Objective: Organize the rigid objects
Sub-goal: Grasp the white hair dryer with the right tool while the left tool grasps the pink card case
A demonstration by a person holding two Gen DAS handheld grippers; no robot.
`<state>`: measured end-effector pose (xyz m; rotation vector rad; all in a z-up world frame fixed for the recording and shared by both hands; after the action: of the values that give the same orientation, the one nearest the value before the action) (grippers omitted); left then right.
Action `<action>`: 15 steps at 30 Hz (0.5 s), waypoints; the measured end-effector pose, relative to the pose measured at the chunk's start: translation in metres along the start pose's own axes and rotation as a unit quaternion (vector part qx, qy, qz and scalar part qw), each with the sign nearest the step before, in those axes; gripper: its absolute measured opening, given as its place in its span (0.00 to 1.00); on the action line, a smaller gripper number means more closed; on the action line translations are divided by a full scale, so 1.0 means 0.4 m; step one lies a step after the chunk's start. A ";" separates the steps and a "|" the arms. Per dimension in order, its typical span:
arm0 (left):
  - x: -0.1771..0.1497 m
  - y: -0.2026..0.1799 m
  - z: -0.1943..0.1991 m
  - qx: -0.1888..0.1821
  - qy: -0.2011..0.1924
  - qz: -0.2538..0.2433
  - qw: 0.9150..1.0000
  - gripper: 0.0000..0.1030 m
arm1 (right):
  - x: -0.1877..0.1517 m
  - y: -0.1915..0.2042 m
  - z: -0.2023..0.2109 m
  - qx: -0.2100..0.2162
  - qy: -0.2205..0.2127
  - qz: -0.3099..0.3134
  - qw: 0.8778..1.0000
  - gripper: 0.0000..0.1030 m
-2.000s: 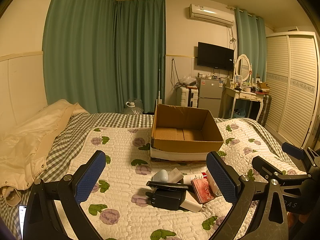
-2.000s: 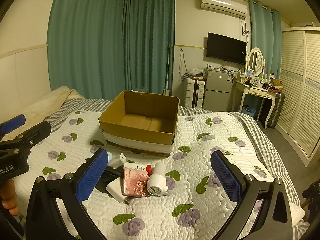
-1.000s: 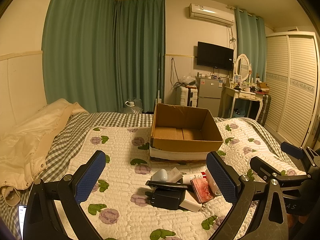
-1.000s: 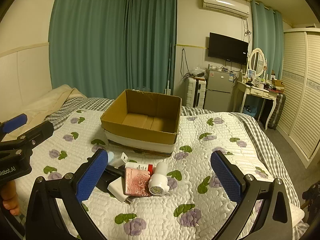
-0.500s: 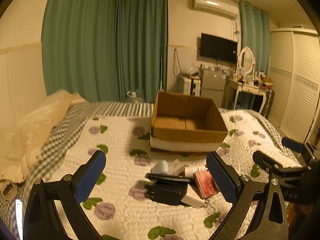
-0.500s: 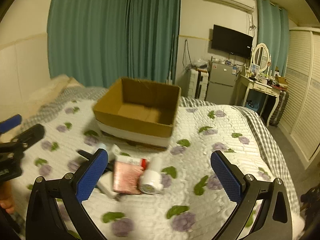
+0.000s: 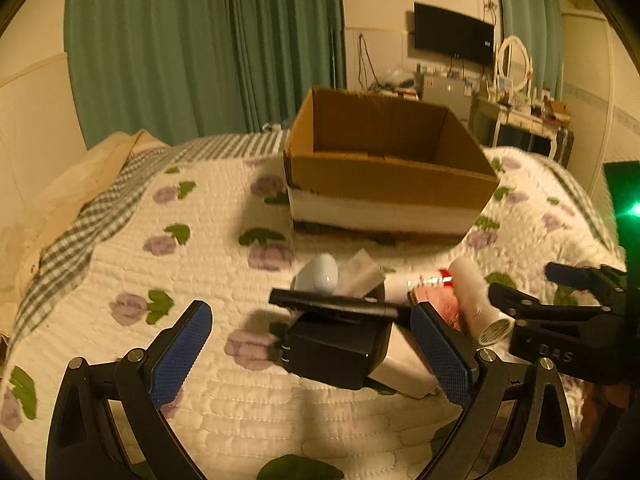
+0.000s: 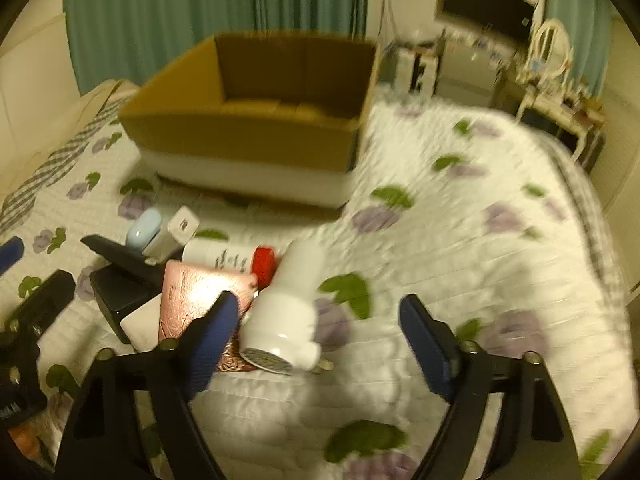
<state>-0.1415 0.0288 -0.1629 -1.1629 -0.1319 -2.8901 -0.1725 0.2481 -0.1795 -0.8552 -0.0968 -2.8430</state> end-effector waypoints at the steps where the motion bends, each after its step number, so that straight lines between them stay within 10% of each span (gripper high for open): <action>1: -0.004 -0.003 -0.010 0.002 0.004 -0.003 1.000 0.97 | -0.004 0.007 -0.017 0.010 0.010 0.001 1.000 0.70; 9: -0.021 -0.043 -0.036 0.010 0.018 -0.030 0.999 0.97 | -0.036 0.029 -0.079 0.069 0.054 0.002 0.996 0.47; 15: -0.011 -0.124 -0.010 -0.020 0.014 -0.064 0.998 0.96 | -0.015 -0.004 0.038 0.028 -0.013 0.023 0.999 0.47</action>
<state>-0.1435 0.0778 -0.1722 -1.1611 -0.1545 -3.0317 -0.1596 0.2524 -0.1700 -0.8710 -0.1573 -2.7741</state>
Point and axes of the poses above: each gripper's, at about its wrist camera, not at the fingertips, and z roughly against the way its jaws point, y to its left, x to its top, the point moved 9 cm from there along -z, roughly the way its jaws point, and after that the axes turned 6 degrees about y, right-handed, at the moved point
